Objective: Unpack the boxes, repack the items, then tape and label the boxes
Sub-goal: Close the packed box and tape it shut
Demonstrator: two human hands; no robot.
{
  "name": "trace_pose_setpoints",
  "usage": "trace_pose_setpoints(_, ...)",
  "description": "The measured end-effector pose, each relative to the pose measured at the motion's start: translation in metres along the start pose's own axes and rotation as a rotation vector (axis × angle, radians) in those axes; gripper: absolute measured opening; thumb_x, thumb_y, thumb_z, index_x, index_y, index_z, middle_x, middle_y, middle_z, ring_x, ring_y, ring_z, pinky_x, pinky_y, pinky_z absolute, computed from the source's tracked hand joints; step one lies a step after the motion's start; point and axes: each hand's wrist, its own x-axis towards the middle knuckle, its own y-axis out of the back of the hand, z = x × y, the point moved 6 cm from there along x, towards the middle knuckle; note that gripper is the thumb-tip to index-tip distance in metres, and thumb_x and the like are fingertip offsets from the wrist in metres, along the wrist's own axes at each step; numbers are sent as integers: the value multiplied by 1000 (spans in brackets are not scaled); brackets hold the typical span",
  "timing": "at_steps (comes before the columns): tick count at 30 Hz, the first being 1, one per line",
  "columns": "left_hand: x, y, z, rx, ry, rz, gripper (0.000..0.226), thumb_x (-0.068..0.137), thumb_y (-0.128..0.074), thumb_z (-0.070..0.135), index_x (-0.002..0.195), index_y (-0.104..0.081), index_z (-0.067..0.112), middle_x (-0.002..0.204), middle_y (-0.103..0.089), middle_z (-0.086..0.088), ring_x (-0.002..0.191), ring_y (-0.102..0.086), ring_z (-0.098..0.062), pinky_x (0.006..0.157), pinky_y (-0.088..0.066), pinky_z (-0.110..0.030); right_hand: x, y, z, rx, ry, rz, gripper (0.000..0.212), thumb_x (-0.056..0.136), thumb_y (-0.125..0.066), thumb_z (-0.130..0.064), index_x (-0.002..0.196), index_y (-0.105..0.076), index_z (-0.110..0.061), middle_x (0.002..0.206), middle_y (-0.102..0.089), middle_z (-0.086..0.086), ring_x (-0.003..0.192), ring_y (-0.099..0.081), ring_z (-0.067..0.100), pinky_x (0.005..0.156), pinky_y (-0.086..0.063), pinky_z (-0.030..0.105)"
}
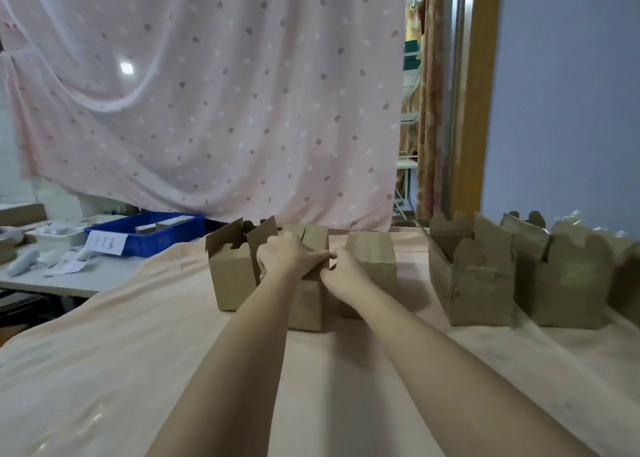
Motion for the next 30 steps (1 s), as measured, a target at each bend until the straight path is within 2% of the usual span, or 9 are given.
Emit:
trace_pose_setpoints(6,16,-22,-2,-20,-6,-47,54,68,-58,67,92,-53,19,76,-55,2,77,-55,-20,64,-41,-26,6,-21,13,-75,-6,-22,30,93,-47,-18,120,-49,-7,118,-58,12,108,-55,32,83,-44,33)
trace_pose_setpoints(8,20,-26,-3,-33,-10,-96,62,71,-55,69,103,-57,17,88,-59,0,87,-57,-22,65,-39,-28,4,-24,14,-42,10,-20,28,92,-46,-17,118,-51,-7,117,-60,12,108,-55,32,85,-45,34)
trace_pose_setpoints(12,18,-34,-10,-72,-73,-203,66,90,-37,59,137,-44,12,133,-48,-13,121,-44,-32,92,-41,-38,-10,-28,16,100,42,32,32,92,-47,-14,124,-51,-11,120,-60,7,112,-56,27,94,-45,37)
trace_pose_setpoints(14,-3,-23,-17,-18,-205,-86,49,95,-37,45,136,-45,19,137,-46,-11,123,-40,-31,91,-39,-40,-23,-32,20,137,80,87,43,92,-49,-15,134,-46,-13,131,-54,5,120,-52,23,100,-42,37)
trace_pose_setpoints(17,-52,-15,-38,-75,-284,106,53,100,-34,42,148,-28,23,155,-27,-7,142,-24,-26,109,-27,-37,-42,-38,25,87,150,153,59,92,-51,-16,147,-31,-14,146,-41,4,130,-43,21,105,-38,35)
trace_pose_setpoints(20,-90,-32,-55,20,-459,293,70,85,-65,29,146,-35,13,153,-32,-13,140,-33,-30,106,-36,-41,-58,-47,35,22,151,193,65,92,-50,-14,151,-22,-14,153,-31,4,138,-34,21,108,-34,33)
trace_pose_setpoints(24,-100,-63,-73,66,-497,222,83,62,-84,33,135,-52,11,141,-49,-11,128,-50,-28,94,-50,-43,-66,-60,47,-184,117,207,66,90,-48,-29,151,-22,-21,152,-36,-3,128,-46,24,102,-42,40)
trace_pose_setpoints(27,-98,-75,-72,54,-513,170,64,83,-56,45,138,-49,14,144,-46,-10,129,-49,-26,95,-51,-41,-67,-75,40,-200,126,106,67,91,-45,-32,151,-18,-24,155,-28,-7,135,-37,22,106,-38,39)
trace_pose_setpoints(30,-91,-80,-72,17,-441,122,71,85,-20,49,146,-36,16,154,-29,-13,137,-39,-25,105,-42,-37,-60,-82,33,-200,124,60,67,91,-43,-29,152,-15,-20,158,-22,-3,139,-31,24,111,-32,38)
